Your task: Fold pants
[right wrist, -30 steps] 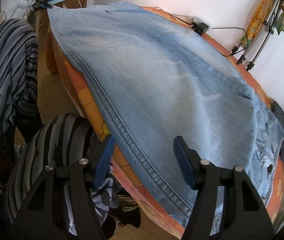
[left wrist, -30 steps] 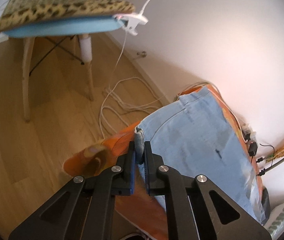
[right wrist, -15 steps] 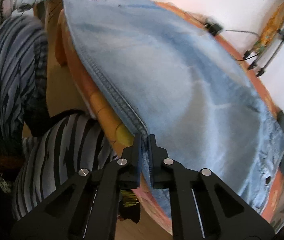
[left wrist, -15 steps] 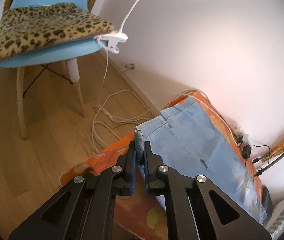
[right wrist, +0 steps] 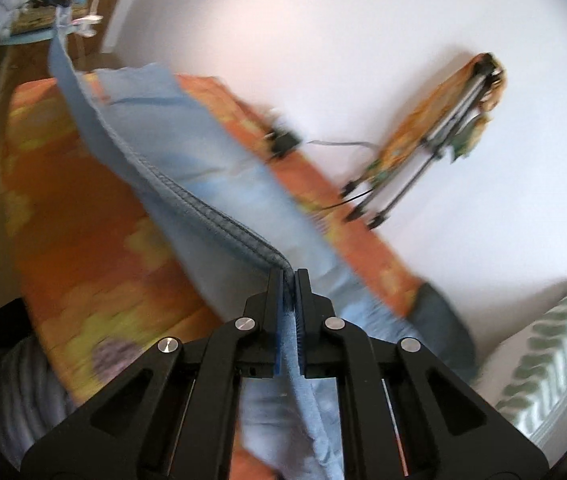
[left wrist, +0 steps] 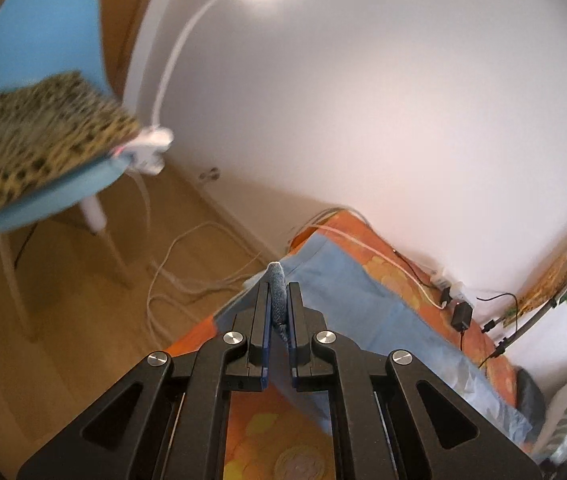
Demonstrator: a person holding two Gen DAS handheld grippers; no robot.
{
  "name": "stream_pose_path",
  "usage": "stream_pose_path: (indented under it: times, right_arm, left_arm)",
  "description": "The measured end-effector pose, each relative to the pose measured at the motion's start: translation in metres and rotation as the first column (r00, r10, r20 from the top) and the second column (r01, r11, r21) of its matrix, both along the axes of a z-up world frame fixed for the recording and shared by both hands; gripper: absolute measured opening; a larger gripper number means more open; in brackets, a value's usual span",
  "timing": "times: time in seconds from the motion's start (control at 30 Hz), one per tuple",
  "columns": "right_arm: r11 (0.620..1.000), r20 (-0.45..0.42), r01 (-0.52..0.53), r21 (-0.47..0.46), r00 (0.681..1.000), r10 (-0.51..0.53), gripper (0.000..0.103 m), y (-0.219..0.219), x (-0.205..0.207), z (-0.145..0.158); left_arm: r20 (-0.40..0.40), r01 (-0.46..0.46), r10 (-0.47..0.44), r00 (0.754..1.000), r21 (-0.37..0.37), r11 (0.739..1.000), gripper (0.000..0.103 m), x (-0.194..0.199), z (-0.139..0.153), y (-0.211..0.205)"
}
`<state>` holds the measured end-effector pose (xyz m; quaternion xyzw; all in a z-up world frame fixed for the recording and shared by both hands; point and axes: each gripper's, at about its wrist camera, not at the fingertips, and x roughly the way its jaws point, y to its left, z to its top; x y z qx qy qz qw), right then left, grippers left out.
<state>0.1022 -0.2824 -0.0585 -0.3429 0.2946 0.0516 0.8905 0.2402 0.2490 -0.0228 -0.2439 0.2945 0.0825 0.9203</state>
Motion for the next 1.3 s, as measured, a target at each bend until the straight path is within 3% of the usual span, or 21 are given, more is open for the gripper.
stream_pose_path:
  times: [0.13,0.3,0.6,0.77,0.9,1.17,1.23,1.27,1.3]
  right_arm:
    - [0.999,0.036,0.027,-0.044,0.999,-0.025,0.005,0.001,0.042,0.014]
    - [0.993,0.042,0.058,-0.101,0.998,-0.054,0.005,-0.002,0.1,0.007]
    - [0.976,-0.006,0.104,-0.191,0.994,-0.107,0.005,-0.018,0.218,-0.031]
    - [0.962,-0.037,0.116,-0.246,0.991,-0.129,0.005,-0.023,0.271,-0.064]
    - [0.956,-0.075,0.122,-0.268,0.986,-0.147,0.005,-0.03,0.297,-0.088]
    - [0.961,-0.14,0.116,-0.251,0.978,-0.155,0.005,-0.04,0.308,-0.118]
    - [0.97,-0.146,0.125,-0.207,0.977,-0.157,0.009,-0.044,0.311,-0.116]
    - [0.975,-0.15,0.13,-0.178,0.976,-0.158,0.019,-0.046,0.311,-0.113]
    - [0.976,-0.14,0.142,-0.163,0.976,-0.165,0.039,-0.048,0.309,-0.109]
  left_arm:
    - [-0.003,0.021,-0.021,1.0,0.019,1.0,0.005,0.037,0.006,-0.01]
    - [-0.031,0.025,-0.024,0.999,0.021,0.999,0.005,0.091,-0.002,-0.02]
    - [-0.097,0.045,-0.032,0.995,0.128,0.991,0.005,0.206,-0.033,-0.052]
    - [-0.164,0.045,-0.022,0.986,0.138,0.989,0.005,0.258,-0.067,-0.064]
    - [-0.189,0.053,-0.02,0.982,0.172,0.984,0.005,0.28,-0.085,-0.075]
    - [-0.244,0.057,-0.003,0.97,0.216,0.975,0.005,0.306,-0.105,-0.081]
    - [-0.247,0.054,0.004,0.969,0.227,0.972,0.006,0.306,-0.106,-0.083]
    - [-0.249,0.055,0.005,0.968,0.23,0.972,0.007,0.307,-0.105,-0.085]
    - [-0.252,0.061,-0.001,0.968,0.231,0.971,0.009,0.309,-0.106,-0.086]
